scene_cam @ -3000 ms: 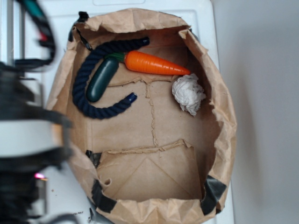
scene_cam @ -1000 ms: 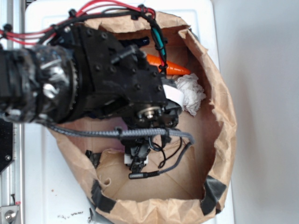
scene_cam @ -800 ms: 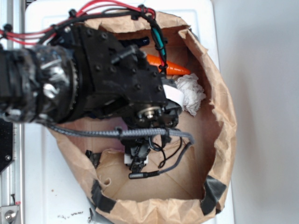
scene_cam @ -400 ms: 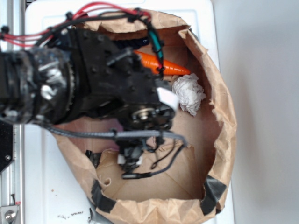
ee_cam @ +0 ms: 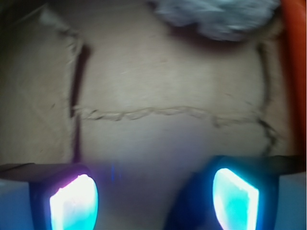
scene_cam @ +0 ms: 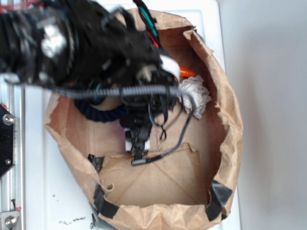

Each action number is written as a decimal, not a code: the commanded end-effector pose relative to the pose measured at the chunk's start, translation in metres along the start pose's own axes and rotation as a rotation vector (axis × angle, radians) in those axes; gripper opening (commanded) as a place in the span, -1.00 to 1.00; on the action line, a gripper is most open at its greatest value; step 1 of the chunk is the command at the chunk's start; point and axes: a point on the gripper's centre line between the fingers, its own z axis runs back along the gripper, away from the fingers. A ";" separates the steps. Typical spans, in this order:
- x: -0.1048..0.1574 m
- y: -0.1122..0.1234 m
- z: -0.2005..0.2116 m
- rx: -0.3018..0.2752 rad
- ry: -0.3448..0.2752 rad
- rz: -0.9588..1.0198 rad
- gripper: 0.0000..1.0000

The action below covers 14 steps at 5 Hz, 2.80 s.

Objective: Grab the blue rope.

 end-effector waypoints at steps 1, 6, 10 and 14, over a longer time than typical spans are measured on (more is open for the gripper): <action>0.012 0.012 0.016 0.018 -0.090 0.107 1.00; -0.021 0.007 -0.043 0.009 -0.057 0.069 1.00; -0.025 0.016 -0.040 -0.032 -0.078 0.080 -1.00; -0.027 -0.023 0.011 -0.148 -0.025 0.128 -1.00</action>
